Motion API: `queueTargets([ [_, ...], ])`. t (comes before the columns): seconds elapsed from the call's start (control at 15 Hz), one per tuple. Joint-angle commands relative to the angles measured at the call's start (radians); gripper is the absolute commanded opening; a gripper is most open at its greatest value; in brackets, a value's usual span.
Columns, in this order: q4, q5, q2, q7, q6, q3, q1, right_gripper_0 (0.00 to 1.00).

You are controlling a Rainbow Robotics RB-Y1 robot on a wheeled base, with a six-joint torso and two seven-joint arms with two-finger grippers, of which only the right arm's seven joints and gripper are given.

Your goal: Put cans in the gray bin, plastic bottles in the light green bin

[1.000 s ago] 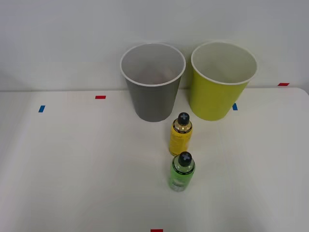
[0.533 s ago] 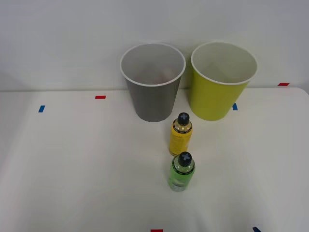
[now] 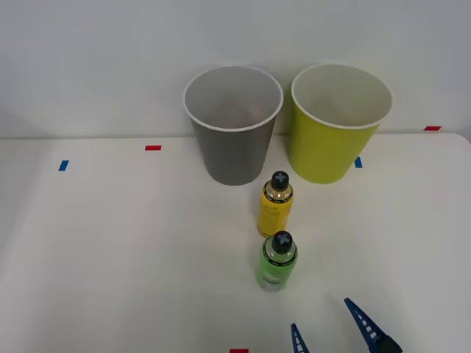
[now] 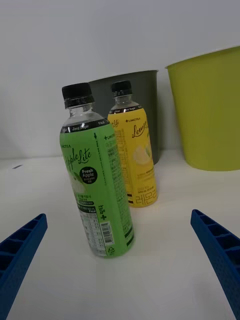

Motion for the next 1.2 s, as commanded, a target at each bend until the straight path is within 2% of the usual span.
queueTargets([
  [0.07,-0.001,-0.031,0.001,0.021,0.081,0.031,-0.085,1.0],
  [0.67,-0.001,-0.059,-0.005,0.043,0.195,0.086,-0.272,1.0],
  [1.2,-0.001,-0.068,-0.003,0.055,0.199,0.103,-0.303,1.0],
])
